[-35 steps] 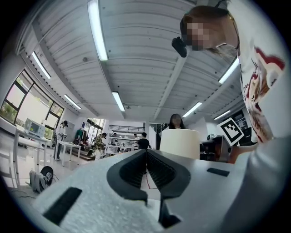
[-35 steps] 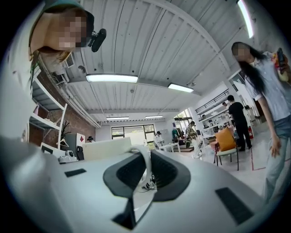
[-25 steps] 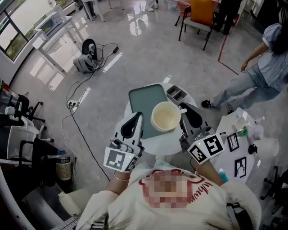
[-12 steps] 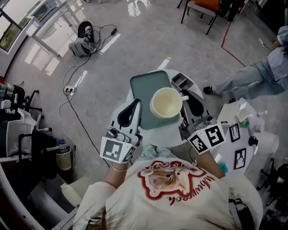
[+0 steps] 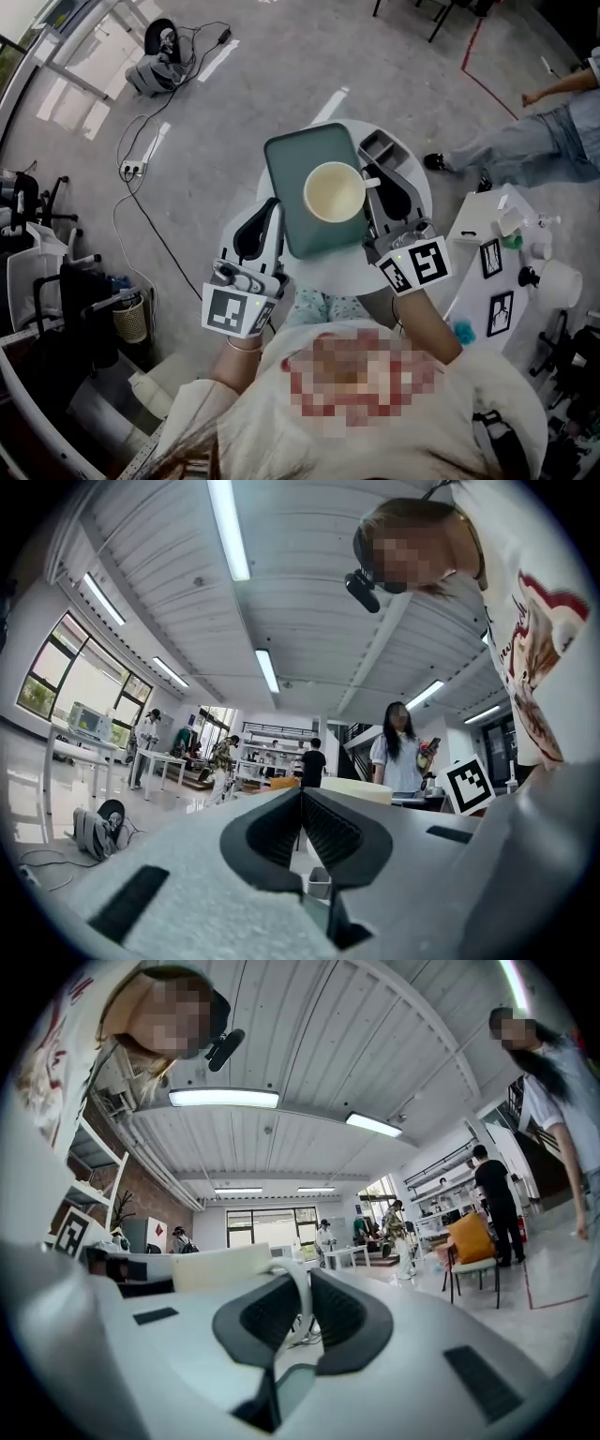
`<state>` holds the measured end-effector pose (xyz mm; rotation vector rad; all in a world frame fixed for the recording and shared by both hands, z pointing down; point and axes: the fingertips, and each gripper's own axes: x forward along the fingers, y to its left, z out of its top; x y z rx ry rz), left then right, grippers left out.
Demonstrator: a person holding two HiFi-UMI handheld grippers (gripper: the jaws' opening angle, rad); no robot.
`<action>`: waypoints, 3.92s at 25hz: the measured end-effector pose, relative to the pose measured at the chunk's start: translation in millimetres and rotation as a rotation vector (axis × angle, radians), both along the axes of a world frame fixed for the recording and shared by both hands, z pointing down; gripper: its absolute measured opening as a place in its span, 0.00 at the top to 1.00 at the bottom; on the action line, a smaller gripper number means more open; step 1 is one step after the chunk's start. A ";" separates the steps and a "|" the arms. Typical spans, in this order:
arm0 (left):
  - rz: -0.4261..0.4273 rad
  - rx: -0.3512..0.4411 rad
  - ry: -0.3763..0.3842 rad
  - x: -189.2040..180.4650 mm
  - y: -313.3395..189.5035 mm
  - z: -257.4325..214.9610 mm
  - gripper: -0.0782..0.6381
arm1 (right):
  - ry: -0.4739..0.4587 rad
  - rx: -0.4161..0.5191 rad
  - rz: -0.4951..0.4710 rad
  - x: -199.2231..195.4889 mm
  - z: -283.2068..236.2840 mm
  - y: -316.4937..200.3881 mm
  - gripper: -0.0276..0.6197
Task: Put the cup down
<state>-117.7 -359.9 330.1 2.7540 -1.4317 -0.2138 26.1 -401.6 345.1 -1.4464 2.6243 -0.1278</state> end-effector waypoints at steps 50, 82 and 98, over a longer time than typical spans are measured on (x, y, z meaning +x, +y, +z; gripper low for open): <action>-0.093 -0.184 0.004 -25.0 24.1 93.7 0.87 | 0.184 -0.261 -0.064 -46.9 229.2 -57.4 0.88; -0.102 -0.149 0.006 -25.6 23.8 79.4 0.87 | 0.219 -0.379 -0.058 -38.4 254.0 -37.7 0.88; -0.074 -0.147 -0.019 -16.6 30.6 76.4 0.87 | 0.319 -0.431 -0.031 -33.7 256.0 -24.6 0.87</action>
